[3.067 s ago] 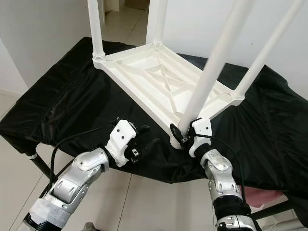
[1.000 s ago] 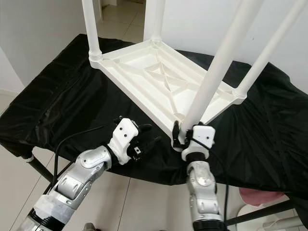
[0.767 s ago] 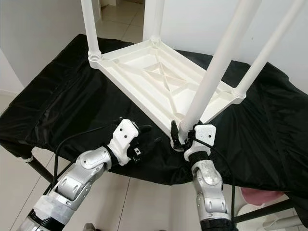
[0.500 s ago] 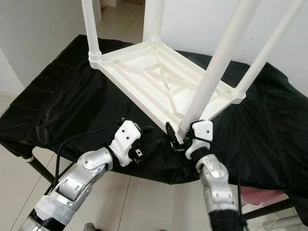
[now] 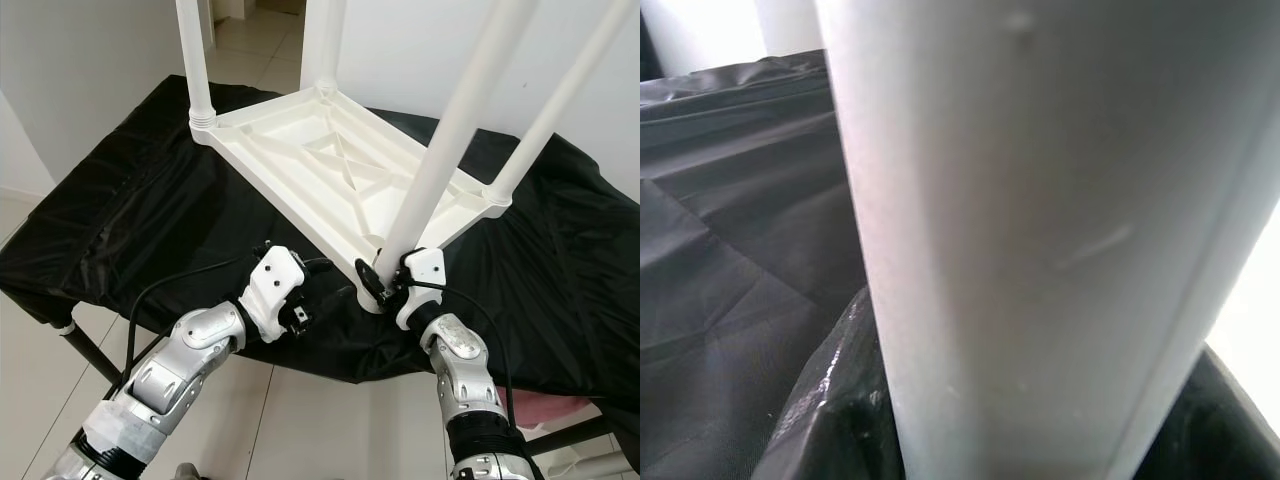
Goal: Building children table
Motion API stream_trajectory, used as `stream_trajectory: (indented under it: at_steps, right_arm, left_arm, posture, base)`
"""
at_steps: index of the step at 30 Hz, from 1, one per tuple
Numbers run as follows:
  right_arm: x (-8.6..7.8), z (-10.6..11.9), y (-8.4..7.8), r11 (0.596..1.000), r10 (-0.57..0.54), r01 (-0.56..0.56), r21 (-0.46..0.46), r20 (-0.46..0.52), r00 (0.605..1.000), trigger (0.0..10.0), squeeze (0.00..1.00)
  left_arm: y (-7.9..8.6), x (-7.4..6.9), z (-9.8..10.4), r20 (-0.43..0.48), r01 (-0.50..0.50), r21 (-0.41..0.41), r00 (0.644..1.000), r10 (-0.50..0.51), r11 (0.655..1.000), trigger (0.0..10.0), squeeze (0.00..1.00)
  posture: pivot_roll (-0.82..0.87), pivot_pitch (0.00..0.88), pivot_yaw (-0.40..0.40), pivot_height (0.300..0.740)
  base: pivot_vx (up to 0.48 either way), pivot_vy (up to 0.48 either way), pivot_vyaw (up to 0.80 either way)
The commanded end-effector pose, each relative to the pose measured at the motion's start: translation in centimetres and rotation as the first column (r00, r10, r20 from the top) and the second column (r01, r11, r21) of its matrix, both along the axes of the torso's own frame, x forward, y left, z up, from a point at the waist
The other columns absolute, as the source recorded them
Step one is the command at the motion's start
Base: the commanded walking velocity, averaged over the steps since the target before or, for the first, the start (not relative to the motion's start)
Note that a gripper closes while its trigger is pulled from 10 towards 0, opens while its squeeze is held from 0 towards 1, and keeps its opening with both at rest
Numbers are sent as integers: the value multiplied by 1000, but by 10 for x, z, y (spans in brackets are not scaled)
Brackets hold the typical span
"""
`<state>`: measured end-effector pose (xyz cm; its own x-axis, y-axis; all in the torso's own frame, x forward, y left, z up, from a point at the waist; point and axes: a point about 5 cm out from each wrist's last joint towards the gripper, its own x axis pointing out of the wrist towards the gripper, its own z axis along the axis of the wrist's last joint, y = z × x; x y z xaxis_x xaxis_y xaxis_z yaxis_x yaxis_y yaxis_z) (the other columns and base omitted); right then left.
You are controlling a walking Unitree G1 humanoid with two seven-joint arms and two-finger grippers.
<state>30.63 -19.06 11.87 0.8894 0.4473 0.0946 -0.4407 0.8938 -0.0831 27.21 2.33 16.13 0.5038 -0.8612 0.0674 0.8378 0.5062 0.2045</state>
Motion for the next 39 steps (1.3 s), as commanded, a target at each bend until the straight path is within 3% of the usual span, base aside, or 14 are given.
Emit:
stream_trajectory:
  at_steps: [1,2,3,11,13,15,17,21,24,29,30,39]
  right_arm:
    - [-1,0,-1,1000,5,-5,2,9,1000,0,0]
    - [-1,0,-1,1000,5,-5,2,9,1000,0,0]
    - [-3,0,1,999,-23,22,31,14,1000,10000,0]
    - [-7,3,5,989,-117,114,96,23,993,10000,0]
    - [-9,3,4,977,-197,194,89,35,980,10000,0]
    - [-12,1,5,951,-300,297,83,37,953,10000,0]
    - [-13,0,5,939,-336,332,84,38,941,10000,0]
    - [-16,-4,12,855,-503,501,133,-25,864,10000,0]
    - [-17,-2,20,820,-554,551,152,-29,832,10000,0]
    - [-19,2,33,798,-578,568,201,-9,816,10000,0]
    - [-19,3,41,807,-563,551,213,-2,826,10000,0]
    - [-21,4,52,818,-545,534,212,-11,839,10000,0]
  left_arm:
    - [-3,-3,-1,1,68,15,998,-68,998,10000,0]
    - [-3,-3,-1,1,68,15,998,-68,998,10000,0]
    - [-3,-3,-2,0,68,17,998,-68,998,10000,0]
    - [-1,-2,-4,-1,60,26,998,-60,998,10000,0]
    - [-1,-1,-4,-3,60,26,998,-60,998,10000,0]
    - [-1,-1,-3,-4,64,25,998,-64,998,10000,0]
    - [-1,-2,-3,-5,66,25,998,-66,998,10000,0]
    - [0,-1,-3,-3,65,28,998,-65,997,10000,0]
    - [0,-1,-3,-3,64,27,998,-63,998,10000,0]
    - [-1,-2,-4,-5,62,26,998,-62,998,10000,0]
    - [-1,-3,-4,-7,61,26,998,-61,998,10000,0]
    - [4,-1,-4,3,33,32,999,-33,999,10000,0]
  posture:
    - [7,39,-73,740]
    - [7,39,-73,740]
    - [9,40,-75,740]
    - [6,43,-71,740]
    - [3,44,-68,740]
    - [0,49,-65,740]
    - [0,49,-65,740]
    - [2,57,-63,740]
    - [6,62,-67,740]
    - [8,64,-69,740]
    - [13,71,-70,740]
    - [22,87,-69,740]
  base:
    - [0,0,0]
    - [0,0,0]
    - [0,0,0]
    - [0,0,0]
    - [0,0,0]
    - [0,0,0]
    - [0,0,0]
    - [0,0,0]
    - [0,0,0]
    - [0,0,0]
    - [0,0,0]
    - [0,0,0]
